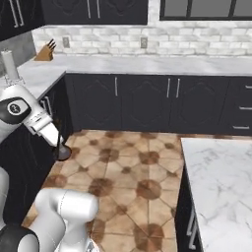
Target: Open the cabinet and move the ladle to the pot. Then close the cabinet.
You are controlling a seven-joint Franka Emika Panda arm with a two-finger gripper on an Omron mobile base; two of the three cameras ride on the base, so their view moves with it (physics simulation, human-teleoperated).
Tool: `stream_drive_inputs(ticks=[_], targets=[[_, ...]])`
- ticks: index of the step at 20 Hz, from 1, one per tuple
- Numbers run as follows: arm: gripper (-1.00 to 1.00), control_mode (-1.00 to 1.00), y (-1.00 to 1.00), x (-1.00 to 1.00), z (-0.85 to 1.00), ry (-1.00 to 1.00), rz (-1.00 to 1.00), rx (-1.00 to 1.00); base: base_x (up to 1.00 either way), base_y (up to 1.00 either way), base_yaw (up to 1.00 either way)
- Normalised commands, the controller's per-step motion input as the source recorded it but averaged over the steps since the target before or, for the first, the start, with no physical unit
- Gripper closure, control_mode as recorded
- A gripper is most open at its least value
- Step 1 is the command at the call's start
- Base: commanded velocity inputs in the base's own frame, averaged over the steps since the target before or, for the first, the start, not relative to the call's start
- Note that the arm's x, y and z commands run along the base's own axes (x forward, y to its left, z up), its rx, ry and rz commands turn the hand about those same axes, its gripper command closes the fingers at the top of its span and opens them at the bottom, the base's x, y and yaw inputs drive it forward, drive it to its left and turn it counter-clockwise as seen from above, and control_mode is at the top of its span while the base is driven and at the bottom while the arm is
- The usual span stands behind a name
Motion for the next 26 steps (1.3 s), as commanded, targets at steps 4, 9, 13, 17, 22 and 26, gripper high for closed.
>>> stream_drive_inputs(ticks=[4,9,13,17,22,26], targets=[[1.00,1.00,0.00,0.00,0.00,0.00,0.00,0.00,0.67,0.45,-0.25],[1.00,1.00,0.00,0.00,0.00,0.00,0.00,0.00,0.57,0.43,-0.33],[1.00,1.00,0.00,0.00,0.00,0.00,0.00,0.00,0.57,0.45,-0.37],[1.00,1.00,0.00,0.00,0.00,0.00,0.00,0.00,0.64,0.55,-0.39],[1.00,1.00,0.00,0.00,0.00,0.00,0.00,0.00,0.67,0.52,-0.38],[1.00,1.00,0.00,0.00,0.00,0.00,0.00,0.00,0.64,0.41,-0.39]])
